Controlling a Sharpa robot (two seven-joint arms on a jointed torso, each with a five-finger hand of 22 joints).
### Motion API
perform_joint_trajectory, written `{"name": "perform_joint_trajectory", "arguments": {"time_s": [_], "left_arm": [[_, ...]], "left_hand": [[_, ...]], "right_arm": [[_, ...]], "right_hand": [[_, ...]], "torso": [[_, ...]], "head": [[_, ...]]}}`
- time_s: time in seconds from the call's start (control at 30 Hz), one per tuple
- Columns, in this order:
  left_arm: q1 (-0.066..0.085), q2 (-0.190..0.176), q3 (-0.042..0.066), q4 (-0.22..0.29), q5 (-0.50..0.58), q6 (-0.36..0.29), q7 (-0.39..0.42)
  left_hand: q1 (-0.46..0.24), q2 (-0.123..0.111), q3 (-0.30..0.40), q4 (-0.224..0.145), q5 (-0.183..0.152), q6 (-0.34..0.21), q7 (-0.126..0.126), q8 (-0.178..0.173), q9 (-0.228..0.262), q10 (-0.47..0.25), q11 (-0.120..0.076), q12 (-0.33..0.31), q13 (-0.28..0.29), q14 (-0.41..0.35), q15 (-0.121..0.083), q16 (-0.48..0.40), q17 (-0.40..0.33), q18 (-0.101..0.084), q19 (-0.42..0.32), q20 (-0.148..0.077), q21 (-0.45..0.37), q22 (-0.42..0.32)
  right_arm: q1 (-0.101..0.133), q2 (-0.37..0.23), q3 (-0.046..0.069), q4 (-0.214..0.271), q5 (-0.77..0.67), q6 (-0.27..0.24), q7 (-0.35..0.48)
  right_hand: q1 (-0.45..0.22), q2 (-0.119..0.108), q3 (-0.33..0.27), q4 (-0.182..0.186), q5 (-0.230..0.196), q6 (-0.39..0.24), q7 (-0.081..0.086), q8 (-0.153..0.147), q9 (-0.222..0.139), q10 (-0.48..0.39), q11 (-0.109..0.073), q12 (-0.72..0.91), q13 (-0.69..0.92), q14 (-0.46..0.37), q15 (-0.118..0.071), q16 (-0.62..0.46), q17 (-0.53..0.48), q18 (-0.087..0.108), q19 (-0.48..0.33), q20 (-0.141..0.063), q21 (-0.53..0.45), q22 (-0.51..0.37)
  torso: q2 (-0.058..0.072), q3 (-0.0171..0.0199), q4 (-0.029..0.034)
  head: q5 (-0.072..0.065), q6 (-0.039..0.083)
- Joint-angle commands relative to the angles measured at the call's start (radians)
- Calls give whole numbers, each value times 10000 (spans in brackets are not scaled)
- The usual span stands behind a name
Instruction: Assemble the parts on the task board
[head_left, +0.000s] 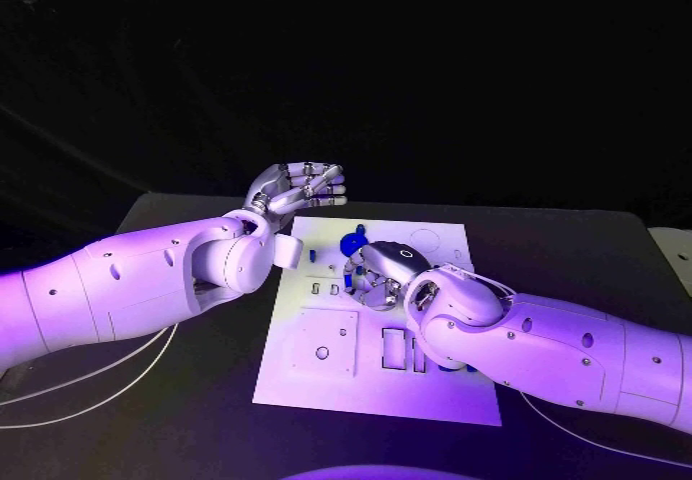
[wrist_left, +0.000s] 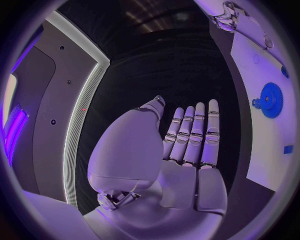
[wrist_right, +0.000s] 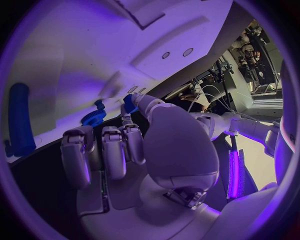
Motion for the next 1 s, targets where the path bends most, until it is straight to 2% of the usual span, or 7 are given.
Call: {"name": "perform_joint_trajectory", "arguments": {"time_s": [0.03, 0.3, 0.37, 0.47, 0.7, 1.0], "left_arm": [[9, 44, 9, -21, 16, 185, 58], [8, 97, 9, -62, 16, 198, 51], [8, 94, 9, -63, 16, 197, 46], [8, 88, 8, -64, 16, 195, 42], [8, 77, 8, -62, 16, 194, 34], [8, 50, 8, -55, 16, 189, 22]], "left_hand": [[-6, 8, 76, 5, 21, 66, 321, -31, -1, 21, 37, 0, 1, 51, 1, -36, 17, 147, -10, 20, -41, -1], [-6, 8, 76, 5, 21, 66, 321, -31, -1, 21, 37, 0, 1, 51, 1, -36, 17, 147, -10, 20, -41, -1], [-6, 8, 76, 5, 21, 66, 321, -31, -1, 21, 37, 0, 1, 51, 1, -36, 17, 147, -10, 20, -41, -1], [-14, 7, 84, 7, 21, 91, 302, -25, 2, 49, 21, 9, 5, 61, -7, -46, 25, 148, -5, 20, -47, 1], [-14, 7, 84, 7, 21, 91, 302, -25, 2, 49, 21, 9, 5, 61, -7, -46, 25, 148, -5, 20, -47, 1], [-14, 7, 84, 7, 21, 91, 302, -25, 2, 49, 21, 9, 5, 61, -7, -46, 25, 148, -5, 20, -47, 1]], "right_arm": [[-48, 97, -11, -58, -369, 274, -158], [-178, 327, -58, -367, -553, 268, 11], [-227, 367, -64, -419, -636, 239, 26], [-276, 406, -69, -453, -706, 215, 29], [-322, 443, -73, -474, -817, 226, -10], [-330, 426, -74, -449, -875, 489, -39]], "right_hand": [[-23, 54, 28, 4, 31, 85, -18, 93, 121, 37, -27, -1, 1430, 1042, -94, 55, 2634, -70, 1081, -69, 45, 2633], [-59, 24, 15, 2, 14, 76, -19, 104, 129, 32, -28, -8, 1426, 1042, -95, 55, 2634, -70, 1081, -70, 45, 2633], [-75, 12, 10, 3, 11, 72, -20, 109, 132, 30, -28, -10, 1425, 1042, -95, 55, 2634, -70, 1081, -71, 45, 2633], [-81, 10, 9, 3, 10, 73, -20, 112, 134, 34, -28, -5, 1429, 1042, -95, 55, 2634, -70, 1081, -71, 45, 2633], [-96, -5, 4, 1, 5, 73, -23, 119, 138, 35, -30, -4, 1431, 1042, -96, 55, 2634, -70, 1081, -72, 45, 2633], [-180, -101, -29, -14, -85, 41, -20, 144, 155, 18, -31, -25, 1415, 1042, -99, 55, 2634, -70, 1081, -76, 45, 2633]], "torso": [[-7, 13, -31], [-4, 15, -15], [-4, 27, -15], [-11, 35, -24], [-9, 30, -33], [-20, 25, -41]], "head": [[83, 14], [100, -33], [152, -73], [201, -109], [249, -176], [298, -233]]}}
